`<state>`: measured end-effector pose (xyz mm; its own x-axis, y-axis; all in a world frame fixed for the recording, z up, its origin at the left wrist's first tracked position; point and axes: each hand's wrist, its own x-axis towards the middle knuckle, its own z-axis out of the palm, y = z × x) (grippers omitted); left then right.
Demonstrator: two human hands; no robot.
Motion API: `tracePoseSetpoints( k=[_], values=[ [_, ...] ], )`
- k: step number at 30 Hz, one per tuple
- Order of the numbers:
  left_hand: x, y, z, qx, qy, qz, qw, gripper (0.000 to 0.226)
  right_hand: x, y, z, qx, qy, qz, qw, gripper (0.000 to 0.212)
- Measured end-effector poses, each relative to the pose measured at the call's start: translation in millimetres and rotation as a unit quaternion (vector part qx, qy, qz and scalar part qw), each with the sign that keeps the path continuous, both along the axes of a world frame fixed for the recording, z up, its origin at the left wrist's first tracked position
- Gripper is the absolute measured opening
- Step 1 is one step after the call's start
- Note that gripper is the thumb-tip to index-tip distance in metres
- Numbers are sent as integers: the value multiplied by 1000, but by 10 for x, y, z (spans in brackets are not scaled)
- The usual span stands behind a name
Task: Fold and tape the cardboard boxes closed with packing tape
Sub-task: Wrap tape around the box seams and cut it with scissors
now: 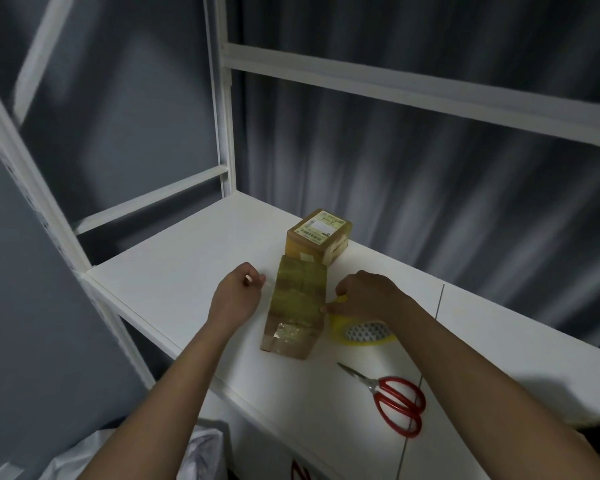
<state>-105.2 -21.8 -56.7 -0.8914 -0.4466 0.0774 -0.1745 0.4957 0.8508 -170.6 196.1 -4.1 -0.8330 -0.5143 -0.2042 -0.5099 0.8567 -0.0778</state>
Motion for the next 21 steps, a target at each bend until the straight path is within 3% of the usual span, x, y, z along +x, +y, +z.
tracePoseSetpoints(
  k=[3, 7, 10, 16, 19, 21],
  values=[
    [-37, -53, -59, 44, -9, -34, 998, 19, 2, 13, 5, 7, -6, -5, 1000, 46],
    [38, -146, -245, 166, -56, -51, 983, 24, 34, -24, -44, -19, -29, -23, 999, 51],
    [112, -146, -423, 194, -46, -57, 978, 25, 53, -119, -88, -48, -44, -28, 997, 48],
    [133, -124, -615, 128, -33, -124, 983, 11, 70, -148, -56, -18, -37, -29, 999, 51],
    [114, -235, -638, 35, -45, -135, 989, 7, 94, -150, -56, -9, -33, -36, 999, 54],
    [80, -317, -569, -23, -24, -103, 994, 19, 105, -162, -57, -11, -32, -38, 999, 52]
  ],
)
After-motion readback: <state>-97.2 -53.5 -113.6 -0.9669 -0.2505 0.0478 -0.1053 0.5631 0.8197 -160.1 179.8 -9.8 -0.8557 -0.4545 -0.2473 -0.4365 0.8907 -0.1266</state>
